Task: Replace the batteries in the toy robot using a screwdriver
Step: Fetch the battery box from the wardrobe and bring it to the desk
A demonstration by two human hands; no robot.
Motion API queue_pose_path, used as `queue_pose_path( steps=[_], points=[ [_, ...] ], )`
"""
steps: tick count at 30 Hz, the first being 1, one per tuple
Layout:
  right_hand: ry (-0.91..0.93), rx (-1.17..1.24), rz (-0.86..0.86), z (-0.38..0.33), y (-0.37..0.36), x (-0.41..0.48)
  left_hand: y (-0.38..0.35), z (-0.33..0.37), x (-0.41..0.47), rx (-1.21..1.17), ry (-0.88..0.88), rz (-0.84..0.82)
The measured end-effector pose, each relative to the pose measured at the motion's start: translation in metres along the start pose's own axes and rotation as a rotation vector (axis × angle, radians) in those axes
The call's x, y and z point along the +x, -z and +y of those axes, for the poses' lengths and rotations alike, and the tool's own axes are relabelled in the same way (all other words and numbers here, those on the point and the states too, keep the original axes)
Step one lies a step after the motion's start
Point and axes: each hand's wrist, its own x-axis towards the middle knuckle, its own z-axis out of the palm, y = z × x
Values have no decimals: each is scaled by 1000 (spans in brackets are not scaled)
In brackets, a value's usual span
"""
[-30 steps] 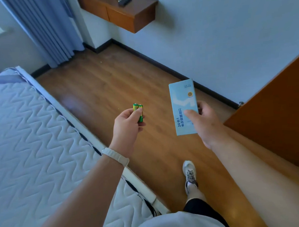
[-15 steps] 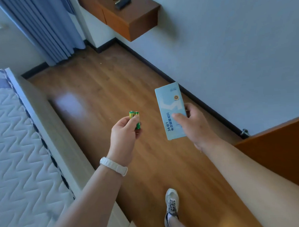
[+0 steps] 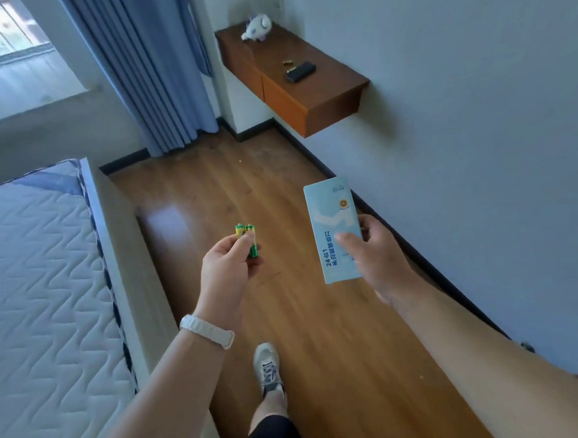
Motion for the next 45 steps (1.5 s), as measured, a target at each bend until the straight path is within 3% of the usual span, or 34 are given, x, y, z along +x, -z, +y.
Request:
queue_pose_path(
  steps=[6,14,26,36,45],
  points=[
    [95,-30,111,-50,-52,102,7,48,129,-48,-27,-79],
    [90,-76,223,-109,-126,225,8,122,284,-8,-15,-173],
    [57,28,162,-121,-189,409,3,163,452,53,37,-131],
    [1,93,80,-160,-196,620,-81,246,626,175,34,-93],
    [-60,25,204,-187,-186,743,-148,289,754,246,73,-186]
  ],
)
